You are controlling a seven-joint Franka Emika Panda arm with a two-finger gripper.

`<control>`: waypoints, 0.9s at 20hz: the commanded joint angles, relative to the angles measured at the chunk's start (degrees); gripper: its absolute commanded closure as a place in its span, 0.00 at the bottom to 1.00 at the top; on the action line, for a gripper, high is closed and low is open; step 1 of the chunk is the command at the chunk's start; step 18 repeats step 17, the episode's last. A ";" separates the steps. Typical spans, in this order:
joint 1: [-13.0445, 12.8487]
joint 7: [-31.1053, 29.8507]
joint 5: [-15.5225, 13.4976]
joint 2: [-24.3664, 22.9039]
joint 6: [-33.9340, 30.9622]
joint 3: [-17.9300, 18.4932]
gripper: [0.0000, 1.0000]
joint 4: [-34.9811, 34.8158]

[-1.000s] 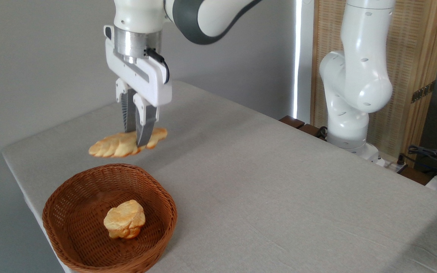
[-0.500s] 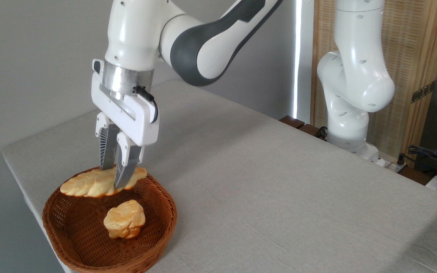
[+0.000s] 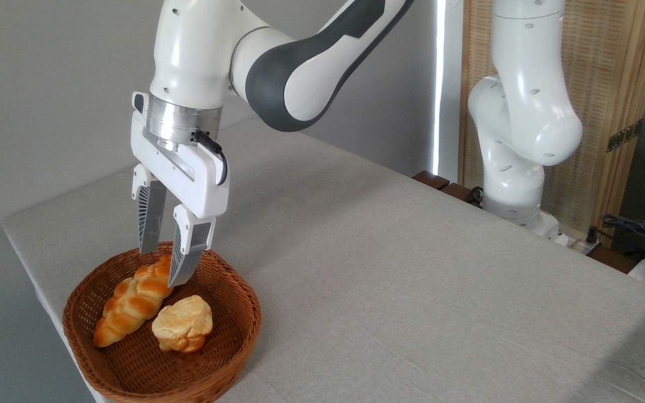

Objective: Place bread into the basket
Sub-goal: 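Lower the croissant into the basket beside the round bun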

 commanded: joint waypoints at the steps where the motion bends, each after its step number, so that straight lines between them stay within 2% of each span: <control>1: 0.06 -3.07 -0.27 -2.50 -1.89 0.05 0.00 0.39; 5: 0.14 -3.43 0.52 -4.53 -14.70 0.13 0.00 5.30; 7: 0.14 -3.43 2.01 -4.62 -22.70 0.05 0.00 9.34; 9: 0.23 -3.26 3.60 -4.70 -27.47 0.13 0.00 10.68; 13: 0.50 -2.99 8.51 -4.79 -32.75 0.13 0.00 10.59; 18: 0.50 -2.55 8.96 -4.79 -34.16 0.05 0.00 10.41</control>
